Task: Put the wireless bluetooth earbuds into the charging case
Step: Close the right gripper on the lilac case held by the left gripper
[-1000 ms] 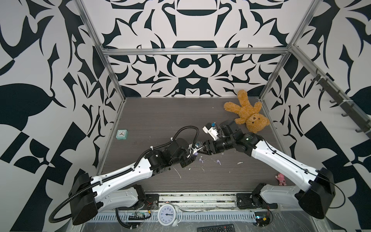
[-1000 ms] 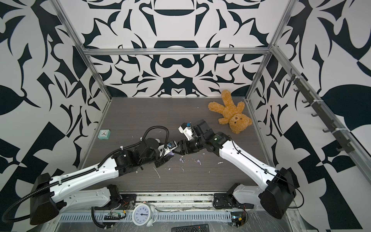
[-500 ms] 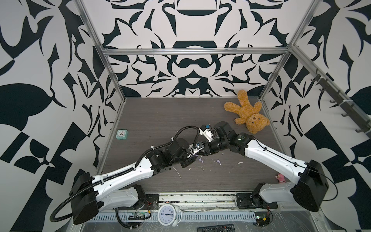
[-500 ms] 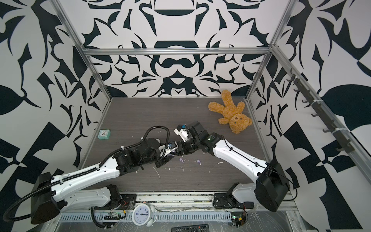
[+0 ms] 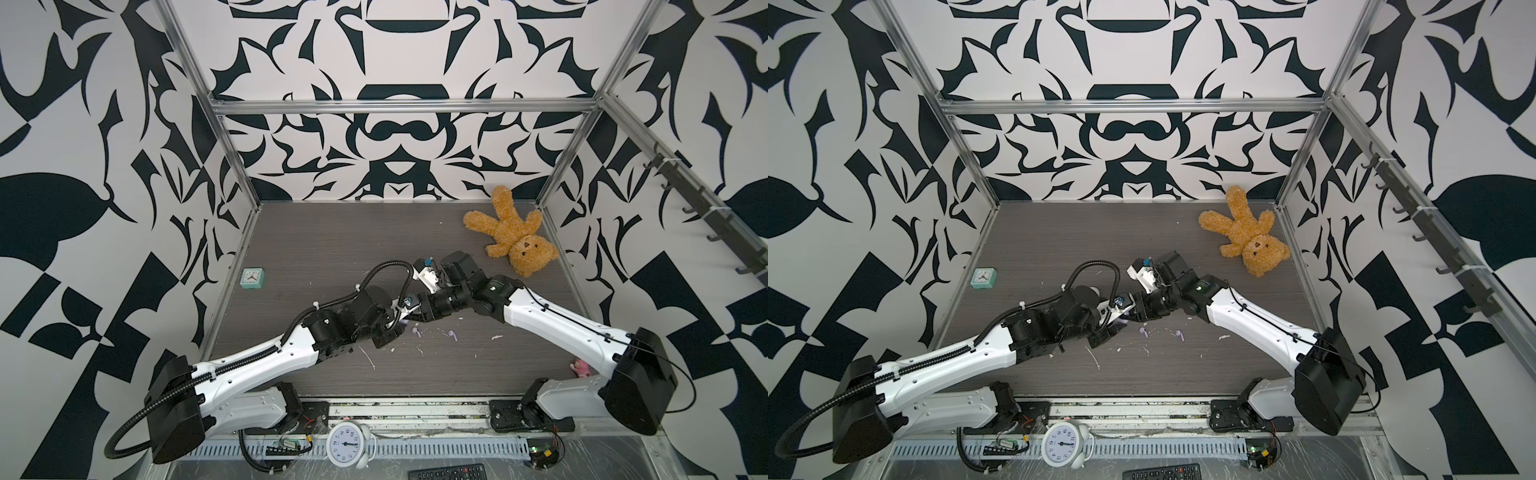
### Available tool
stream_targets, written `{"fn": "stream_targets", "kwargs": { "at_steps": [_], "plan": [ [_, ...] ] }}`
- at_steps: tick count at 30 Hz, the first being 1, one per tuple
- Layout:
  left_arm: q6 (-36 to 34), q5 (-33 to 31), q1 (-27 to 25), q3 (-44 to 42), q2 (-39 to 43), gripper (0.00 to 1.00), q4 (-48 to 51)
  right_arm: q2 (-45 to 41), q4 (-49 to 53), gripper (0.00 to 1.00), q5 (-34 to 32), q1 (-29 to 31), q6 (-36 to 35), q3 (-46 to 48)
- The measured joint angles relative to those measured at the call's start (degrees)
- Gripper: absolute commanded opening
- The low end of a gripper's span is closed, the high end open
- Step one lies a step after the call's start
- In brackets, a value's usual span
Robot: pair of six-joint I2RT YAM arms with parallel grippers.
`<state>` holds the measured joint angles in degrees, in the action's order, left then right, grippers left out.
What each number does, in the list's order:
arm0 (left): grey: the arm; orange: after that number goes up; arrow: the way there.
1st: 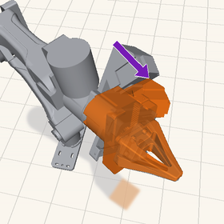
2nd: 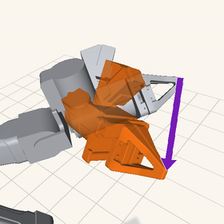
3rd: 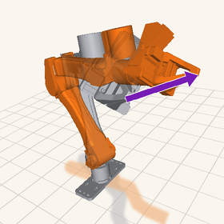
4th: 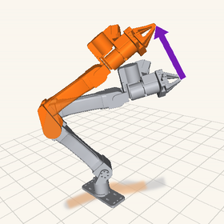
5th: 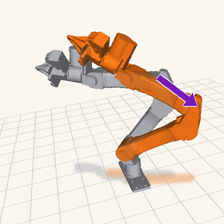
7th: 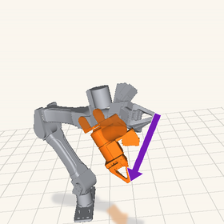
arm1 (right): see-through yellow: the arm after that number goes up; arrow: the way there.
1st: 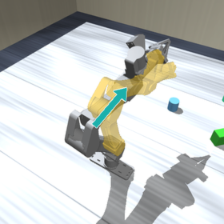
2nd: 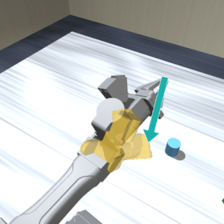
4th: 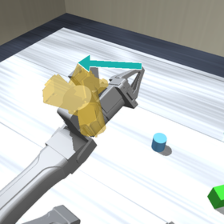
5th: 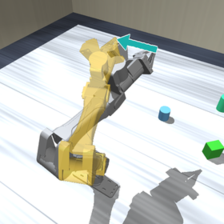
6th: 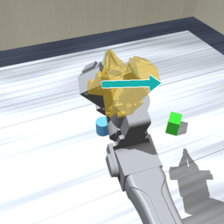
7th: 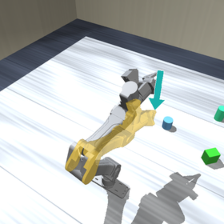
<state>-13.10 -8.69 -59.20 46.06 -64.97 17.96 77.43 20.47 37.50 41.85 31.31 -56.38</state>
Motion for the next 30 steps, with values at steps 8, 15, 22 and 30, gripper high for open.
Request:
{"fn": "stream_targets", "kwargs": {
  "at_steps": [8,15,22,30],
  "plan": [
    [0.3,-0.7,0.0,0.0,0.0,0.0,1.0,0.6,-0.8,0.37,-0.7,0.3,0.2,0.2],
    [1.2,-1.1,0.0,0.0,0.2,0.0,1.2,0.4,-2.6,0.38,-2.1,0.6,0.2,0.7],
    [2.6,-1.1,0.0,0.0,1.2,0.0,-1.7,-3.3,-3.2,0.43,-4.2,2.4,0.1,1.8],
    [3.5,0.8,-0.1,0.1,2.2,0.0,-3.1,-5.7,-2.9,0.37,-5.9,2.5,0.0,1.8]
  ]
}}
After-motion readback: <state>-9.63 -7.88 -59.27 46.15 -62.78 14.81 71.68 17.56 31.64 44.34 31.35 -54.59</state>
